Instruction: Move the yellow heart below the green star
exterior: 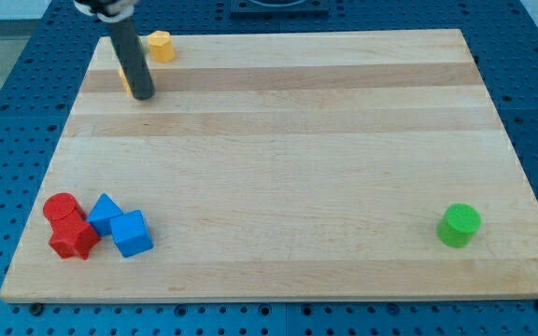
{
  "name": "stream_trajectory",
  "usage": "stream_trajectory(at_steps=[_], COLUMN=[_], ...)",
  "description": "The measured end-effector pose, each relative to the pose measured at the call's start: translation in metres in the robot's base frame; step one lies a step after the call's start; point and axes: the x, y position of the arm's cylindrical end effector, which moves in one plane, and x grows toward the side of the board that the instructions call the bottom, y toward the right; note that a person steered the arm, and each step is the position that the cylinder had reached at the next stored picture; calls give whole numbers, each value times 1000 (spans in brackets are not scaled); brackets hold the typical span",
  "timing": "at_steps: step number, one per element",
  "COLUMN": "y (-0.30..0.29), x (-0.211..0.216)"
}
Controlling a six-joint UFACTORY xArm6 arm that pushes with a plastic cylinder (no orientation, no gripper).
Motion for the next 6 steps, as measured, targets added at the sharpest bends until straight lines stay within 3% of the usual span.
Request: stream_trajectory(at_steps=[2, 4, 6], y=[3, -26, -23], x=[22, -22, -11])
